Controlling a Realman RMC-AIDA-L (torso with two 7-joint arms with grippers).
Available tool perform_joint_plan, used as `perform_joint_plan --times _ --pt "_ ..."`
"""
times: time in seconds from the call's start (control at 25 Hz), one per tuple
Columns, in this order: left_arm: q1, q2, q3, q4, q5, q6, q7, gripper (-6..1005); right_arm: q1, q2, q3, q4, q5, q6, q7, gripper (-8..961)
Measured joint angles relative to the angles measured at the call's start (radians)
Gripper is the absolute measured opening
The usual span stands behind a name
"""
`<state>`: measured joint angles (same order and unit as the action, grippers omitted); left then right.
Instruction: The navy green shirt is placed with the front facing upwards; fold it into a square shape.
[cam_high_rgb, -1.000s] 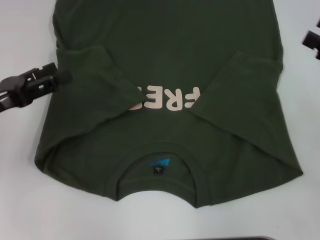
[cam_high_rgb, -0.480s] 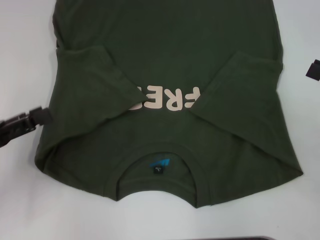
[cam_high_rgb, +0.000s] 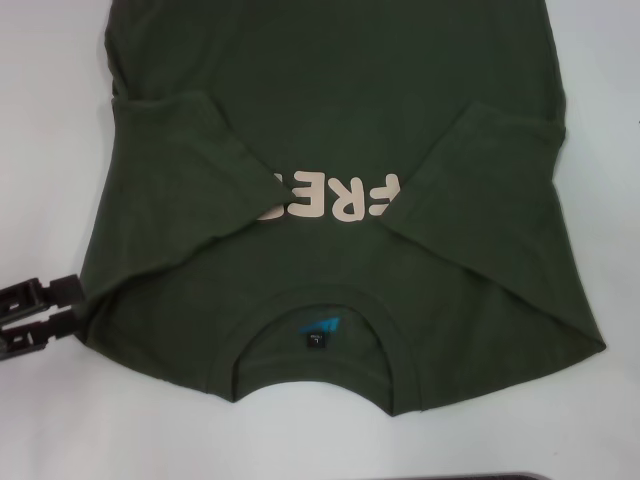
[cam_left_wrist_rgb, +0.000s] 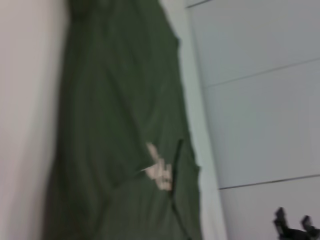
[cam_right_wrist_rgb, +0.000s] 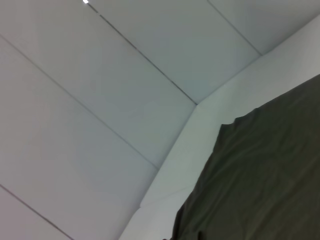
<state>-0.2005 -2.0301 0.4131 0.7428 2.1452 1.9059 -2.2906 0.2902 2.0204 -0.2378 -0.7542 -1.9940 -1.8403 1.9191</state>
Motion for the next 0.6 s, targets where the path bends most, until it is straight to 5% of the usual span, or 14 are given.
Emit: perform_joint_plan --times 0.6 --pt "-0.037 0.010 0.006 0.000 0.109 -0.171 -0.104 773 0.005 0.007 0.001 0.005 0.000 0.017 0.003 654"
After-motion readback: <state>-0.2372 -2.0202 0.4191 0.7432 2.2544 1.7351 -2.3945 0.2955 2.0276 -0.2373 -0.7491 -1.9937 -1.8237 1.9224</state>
